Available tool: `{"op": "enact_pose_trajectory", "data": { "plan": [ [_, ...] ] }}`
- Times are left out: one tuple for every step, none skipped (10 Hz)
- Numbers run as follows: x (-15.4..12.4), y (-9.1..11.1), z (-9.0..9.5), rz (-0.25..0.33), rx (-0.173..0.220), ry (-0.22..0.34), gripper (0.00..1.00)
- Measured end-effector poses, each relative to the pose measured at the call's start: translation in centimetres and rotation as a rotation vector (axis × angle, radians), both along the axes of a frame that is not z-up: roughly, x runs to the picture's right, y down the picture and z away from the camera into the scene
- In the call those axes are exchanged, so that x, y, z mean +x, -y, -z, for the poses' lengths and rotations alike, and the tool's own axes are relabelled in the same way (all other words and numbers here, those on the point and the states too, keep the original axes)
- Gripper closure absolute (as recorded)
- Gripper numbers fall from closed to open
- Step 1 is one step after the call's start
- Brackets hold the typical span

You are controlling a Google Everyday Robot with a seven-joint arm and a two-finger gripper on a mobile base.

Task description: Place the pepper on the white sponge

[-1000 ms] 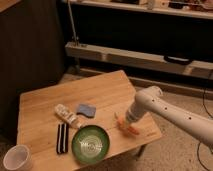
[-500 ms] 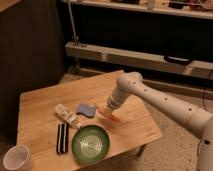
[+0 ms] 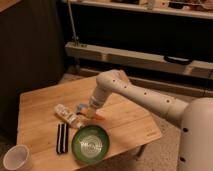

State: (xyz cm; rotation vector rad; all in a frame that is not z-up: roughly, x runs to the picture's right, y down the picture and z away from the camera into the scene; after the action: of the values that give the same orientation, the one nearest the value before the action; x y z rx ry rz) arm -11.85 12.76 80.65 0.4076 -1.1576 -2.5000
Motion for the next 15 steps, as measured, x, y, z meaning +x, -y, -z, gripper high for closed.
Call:
{"op": "enact_pose_trajectory", "data": {
  "plan": [
    [-1.0, 0.1, -0.7, 0.019, 0.011, -0.008, 1.00],
    [-1.4, 0.4, -1.3, 0.031, 0.020, -0.016, 1.00],
    [-1.9, 0.7, -2.0, 0.051, 0.030, -0.026, 1.00],
    [-2.3, 0.8, -2.4, 0.065, 0.039, -0.030, 1.00],
    [-2.5, 0.8, -3.0, 0.072, 0.040, -0.028, 1.00],
    [-2.8, 0.7, -3.3, 0.083, 0.045, -0.022, 1.00],
    [-2.9, 0.5, -3.8, 0.089, 0.055, -0.021, 1.00],
    [-2.9, 0.3, -4.5, 0.095, 0.074, -0.026, 1.00],
    [-3.0, 0.3, -4.9, 0.095, 0.091, -0.040, 1.00],
    [-2.9, 0.5, -5.6, 0.092, 0.110, -0.060, 1.00],
    [-2.7, 0.9, -6.2, 0.088, 0.117, -0.075, 1.00],
    [-2.7, 1.3, -6.5, 0.085, 0.121, -0.083, 1.00],
    [-2.6, 1.9, -6.8, 0.083, 0.123, -0.093, 1.00],
    [-2.5, 2.3, -7.1, 0.081, 0.121, -0.101, 0.99],
    [-2.5, 2.7, -7.4, 0.083, 0.106, -0.102, 0.91]
  ]
}}
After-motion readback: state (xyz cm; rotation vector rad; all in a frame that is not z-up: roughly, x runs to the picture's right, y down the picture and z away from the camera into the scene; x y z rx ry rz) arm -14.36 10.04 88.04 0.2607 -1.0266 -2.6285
